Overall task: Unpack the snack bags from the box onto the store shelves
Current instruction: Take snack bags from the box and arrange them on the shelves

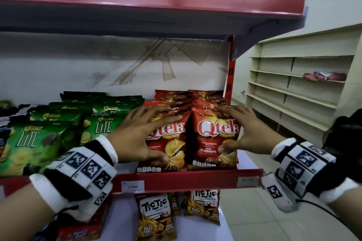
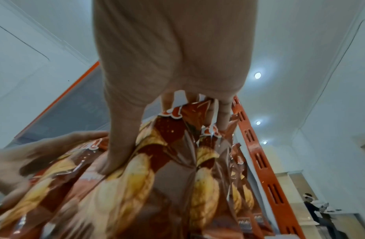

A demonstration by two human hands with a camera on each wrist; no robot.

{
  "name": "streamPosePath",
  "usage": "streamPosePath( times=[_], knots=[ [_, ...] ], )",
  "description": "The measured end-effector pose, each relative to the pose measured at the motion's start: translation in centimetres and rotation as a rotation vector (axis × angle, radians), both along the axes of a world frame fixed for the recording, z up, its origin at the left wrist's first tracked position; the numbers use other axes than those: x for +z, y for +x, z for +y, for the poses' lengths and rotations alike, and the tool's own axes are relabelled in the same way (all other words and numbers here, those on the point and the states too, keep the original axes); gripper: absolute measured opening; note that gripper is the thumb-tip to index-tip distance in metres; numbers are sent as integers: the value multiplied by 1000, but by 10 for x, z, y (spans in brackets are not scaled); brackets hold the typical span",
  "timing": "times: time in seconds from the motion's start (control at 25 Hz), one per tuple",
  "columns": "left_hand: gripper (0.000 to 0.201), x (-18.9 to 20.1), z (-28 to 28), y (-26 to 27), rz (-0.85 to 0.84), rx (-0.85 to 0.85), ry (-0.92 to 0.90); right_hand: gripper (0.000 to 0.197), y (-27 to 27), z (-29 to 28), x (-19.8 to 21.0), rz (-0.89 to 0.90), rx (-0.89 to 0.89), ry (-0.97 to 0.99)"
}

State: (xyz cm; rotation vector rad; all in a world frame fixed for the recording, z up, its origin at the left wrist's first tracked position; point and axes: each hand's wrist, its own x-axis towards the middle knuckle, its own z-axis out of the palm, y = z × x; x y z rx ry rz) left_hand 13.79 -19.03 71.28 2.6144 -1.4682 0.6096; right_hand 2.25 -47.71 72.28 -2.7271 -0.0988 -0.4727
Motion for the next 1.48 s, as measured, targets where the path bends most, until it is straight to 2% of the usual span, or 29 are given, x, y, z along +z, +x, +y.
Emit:
streamPosePath(
  times=[0.16, 0.24, 0.28, 0.36, 0.4, 0.48, 0.56, 0.64, 0.72, 0.88, 1.0, 1.12, 1.24, 1.32, 1.4, 1.48],
  knots=[
    [100, -1, -16, -1, -13, 2, -21, 105, 2, -6, 2, 40, 8, -41],
    [115, -3, -15, -3, 62, 20, -104, 110, 0, -4, -6, -18, 11, 40],
    [125, -6, -13, -4, 152, 26, -232, 111, -1, -3, -11, -86, -20, 167],
    [141, -15, -6, -7, 403, 84, -547, 114, 2, -2, -18, -220, -143, 540],
    [147, -19, -4, -8, 549, 132, -645, 114, 5, -1, -19, -217, -199, 751],
    [144, -25, -4, -8, 810, 174, -706, 106, 15, 3, -21, -91, -199, 1088],
    [127, -30, -13, -9, 929, 83, -771, 85, 21, 10, -21, -21, -86, 1227],
    [101, -35, -26, -9, 943, -12, -859, 76, 27, 14, -21, -24, 0, 1258],
    [90, -39, -33, -9, 979, -39, -931, 72, 30, 14, -22, -31, 58, 1275],
    [98, -41, -29, -7, 991, -11, -1036, 81, 30, 9, -29, -61, -54, 1176],
    [104, -43, -28, -8, 955, 29, -1017, 90, 32, 6, -40, -134, -98, 1164],
    [111, -44, -30, -9, 910, 73, -1020, 116, 32, 7, -37, -160, -104, 1143],
    [127, -48, -24, -13, 893, 72, -1052, 141, 29, 9, -36, -215, -201, 1084],
    [125, -51, -18, -16, 850, 61, -1078, 134, 20, 14, -33, -309, -285, 1068],
    [109, -52, -13, -19, 822, 47, -1142, 108, 8, 21, -29, -471, -328, 1029],
    [83, -52, -7, -19, 817, 16, -1222, 76, -2, 32, -25, -631, -340, 936]
  ],
)
